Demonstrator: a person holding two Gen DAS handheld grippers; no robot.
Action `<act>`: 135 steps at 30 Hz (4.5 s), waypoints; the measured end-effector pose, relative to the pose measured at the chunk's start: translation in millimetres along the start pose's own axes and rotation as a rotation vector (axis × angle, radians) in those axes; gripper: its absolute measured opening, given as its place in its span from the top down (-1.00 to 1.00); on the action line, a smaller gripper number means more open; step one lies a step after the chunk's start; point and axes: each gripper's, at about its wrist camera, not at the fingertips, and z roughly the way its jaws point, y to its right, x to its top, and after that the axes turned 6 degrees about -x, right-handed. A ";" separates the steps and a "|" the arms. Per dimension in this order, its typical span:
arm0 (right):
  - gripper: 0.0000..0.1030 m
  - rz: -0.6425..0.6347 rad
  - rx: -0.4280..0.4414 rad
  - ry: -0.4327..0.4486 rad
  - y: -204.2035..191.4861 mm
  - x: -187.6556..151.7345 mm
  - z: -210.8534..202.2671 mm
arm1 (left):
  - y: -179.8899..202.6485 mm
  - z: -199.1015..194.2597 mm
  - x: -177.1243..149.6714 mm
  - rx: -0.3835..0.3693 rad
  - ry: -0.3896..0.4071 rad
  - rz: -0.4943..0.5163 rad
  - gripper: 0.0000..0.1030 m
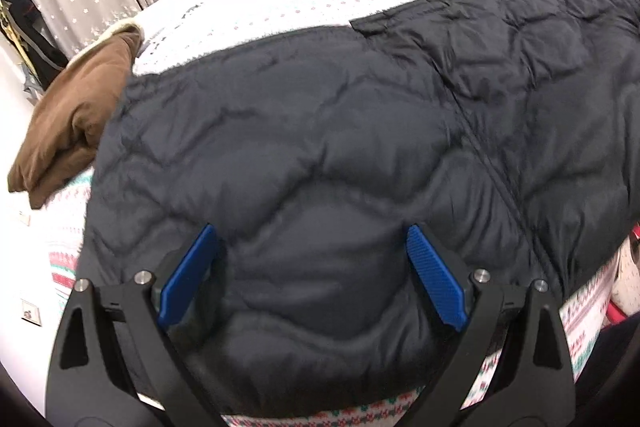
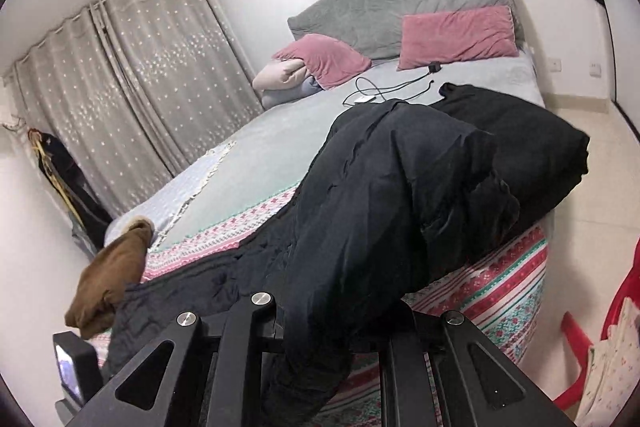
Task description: Fold large clothes
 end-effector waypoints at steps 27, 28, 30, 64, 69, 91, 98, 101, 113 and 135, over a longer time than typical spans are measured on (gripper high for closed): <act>0.71 0.069 0.091 -0.060 12.0 7.2 9.9 | 66.8 85.6 126.6 0.230 -0.142 0.164 -0.87; 0.71 0.068 0.092 -0.059 11.6 7.2 9.9 | 69.6 91.1 127.6 0.235 -0.151 0.161 -0.87; 0.71 0.066 0.100 -0.056 10.5 7.1 9.2 | 72.6 98.3 123.4 0.240 -0.159 0.140 -0.87; 0.71 0.007 0.093 0.002 -4.8 10.8 10.4 | 73.9 13.9 7.4 -0.082 -0.085 0.196 -0.87; 0.70 -0.031 0.069 0.009 -11.4 7.9 11.1 | 75.2 -3.3 -8.2 -0.122 -0.042 0.207 -0.87; 0.70 -0.135 0.058 0.067 -37.2 3.2 -3.0 | 11.0 -2.5 40.2 -0.144 -0.043 0.053 -0.86; 0.70 -0.157 0.056 0.079 -47.7 3.7 -2.8 | 58.6 51.7 87.1 0.126 -0.080 0.225 -0.87; 0.71 -0.155 0.068 0.074 -45.6 5.5 -1.6 | 74.1 76.5 98.0 0.199 -0.105 0.312 -0.87; 0.71 -0.158 0.173 0.070 -55.7 5.4 -1.6 | 57.8 98.6 135.7 0.095 -0.144 0.236 -0.86; 0.70 -0.262 0.177 0.145 -91.3 -1.1 -9.2 | -140.3 -38.3 26.4 -0.246 -0.002 -0.306 -0.86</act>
